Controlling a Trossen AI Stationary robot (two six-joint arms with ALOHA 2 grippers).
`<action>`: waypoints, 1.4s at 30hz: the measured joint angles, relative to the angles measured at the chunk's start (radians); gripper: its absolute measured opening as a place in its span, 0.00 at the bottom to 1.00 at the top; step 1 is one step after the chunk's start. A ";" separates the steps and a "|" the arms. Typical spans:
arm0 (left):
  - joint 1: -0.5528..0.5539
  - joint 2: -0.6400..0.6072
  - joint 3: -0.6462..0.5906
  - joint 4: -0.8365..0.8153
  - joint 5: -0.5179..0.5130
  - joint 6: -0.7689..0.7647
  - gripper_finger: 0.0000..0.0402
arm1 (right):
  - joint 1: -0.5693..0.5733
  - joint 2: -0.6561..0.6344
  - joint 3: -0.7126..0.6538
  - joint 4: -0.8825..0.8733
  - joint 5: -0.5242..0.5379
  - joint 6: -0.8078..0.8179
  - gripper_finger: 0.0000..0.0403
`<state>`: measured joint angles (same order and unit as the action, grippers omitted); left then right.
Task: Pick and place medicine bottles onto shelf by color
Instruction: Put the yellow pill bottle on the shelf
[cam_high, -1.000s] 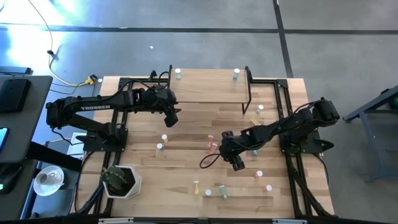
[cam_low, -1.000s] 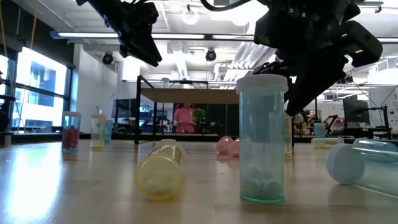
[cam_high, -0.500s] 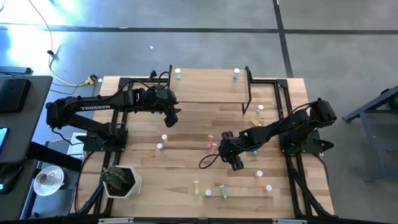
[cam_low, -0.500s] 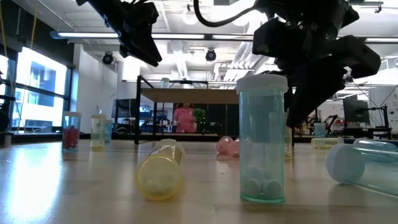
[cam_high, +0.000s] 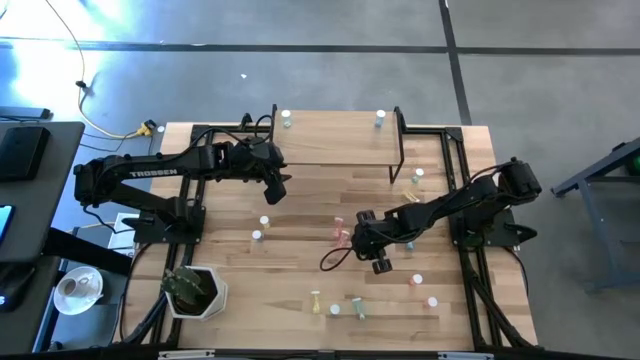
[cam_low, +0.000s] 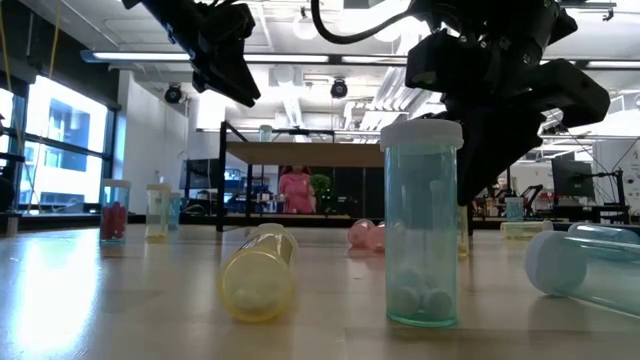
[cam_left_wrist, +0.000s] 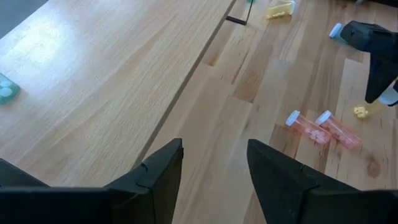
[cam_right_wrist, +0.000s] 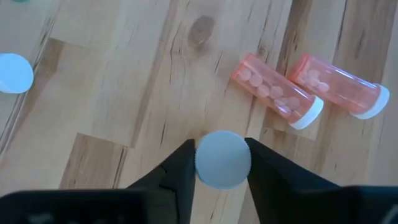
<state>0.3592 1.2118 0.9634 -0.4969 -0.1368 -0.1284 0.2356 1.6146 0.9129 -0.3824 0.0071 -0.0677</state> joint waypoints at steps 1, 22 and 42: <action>0.000 0.000 0.000 0.000 0.000 0.000 0.43 | 0.000 0.000 0.000 0.000 -0.001 0.000 0.27; 0.000 0.000 0.000 0.002 -0.003 0.000 0.43 | -0.120 -0.278 0.002 0.050 0.094 0.001 0.27; 0.000 0.000 0.000 0.001 -0.010 0.053 0.43 | -0.620 -0.465 0.108 0.278 0.085 -0.228 0.27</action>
<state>0.3592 1.2118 0.9634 -0.4957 -0.1463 -0.0750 -0.3843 1.1499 1.0208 -0.1045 0.0923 -0.2953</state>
